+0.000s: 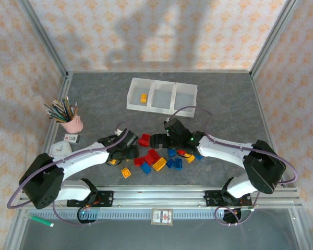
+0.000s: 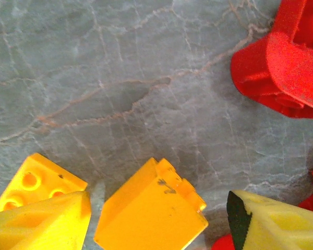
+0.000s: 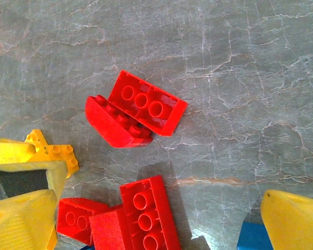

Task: Sort the legos into containers by color
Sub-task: Pick up the lego from the middle-left of the table.

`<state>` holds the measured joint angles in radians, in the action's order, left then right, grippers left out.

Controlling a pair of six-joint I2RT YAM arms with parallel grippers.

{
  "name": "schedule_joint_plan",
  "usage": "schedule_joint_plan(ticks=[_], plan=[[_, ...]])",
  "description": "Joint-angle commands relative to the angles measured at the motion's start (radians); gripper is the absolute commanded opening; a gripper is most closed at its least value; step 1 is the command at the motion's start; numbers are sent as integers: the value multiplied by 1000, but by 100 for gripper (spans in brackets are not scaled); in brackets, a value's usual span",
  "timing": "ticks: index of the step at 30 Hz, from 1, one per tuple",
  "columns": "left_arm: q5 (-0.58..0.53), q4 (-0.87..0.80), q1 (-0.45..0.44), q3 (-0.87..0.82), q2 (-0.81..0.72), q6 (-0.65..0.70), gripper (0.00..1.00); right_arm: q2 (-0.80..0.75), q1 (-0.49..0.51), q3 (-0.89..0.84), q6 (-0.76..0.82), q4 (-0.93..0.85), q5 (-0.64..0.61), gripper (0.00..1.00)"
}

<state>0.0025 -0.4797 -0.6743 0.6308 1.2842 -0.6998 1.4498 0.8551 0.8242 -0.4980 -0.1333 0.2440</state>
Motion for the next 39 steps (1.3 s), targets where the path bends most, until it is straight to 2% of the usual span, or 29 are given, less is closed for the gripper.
schedule_joint_plan(ticks=[1, 5, 9, 18, 27, 31, 34, 39], plan=[[17, 8, -33, -3, 8, -26, 71, -14, 4, -8, -6, 14, -35, 100], [9, -4, -70, -11, 25, -46, 69, -14, 3, -10, -1, 13, -46, 100], [-71, -51, -88, 7, 50, -78, 63, -8, 3, -6, 3, 15, -52, 100], [-126, 12, -87, 1, 87, -106, 52, 0, 2, 7, 13, 16, -55, 100], [-166, 25, -87, 0, 69, -106, 30, -7, 2, 15, 12, 15, -57, 100], [-209, -3, -85, 30, 22, -104, 27, -29, -16, 25, 12, 9, -42, 100], [-252, -16, -68, 81, -12, -90, 25, -49, -52, 38, 11, 3, -31, 100], [-283, 41, 22, 214, -12, -10, 23, -62, -125, 67, 21, 17, -27, 100]])
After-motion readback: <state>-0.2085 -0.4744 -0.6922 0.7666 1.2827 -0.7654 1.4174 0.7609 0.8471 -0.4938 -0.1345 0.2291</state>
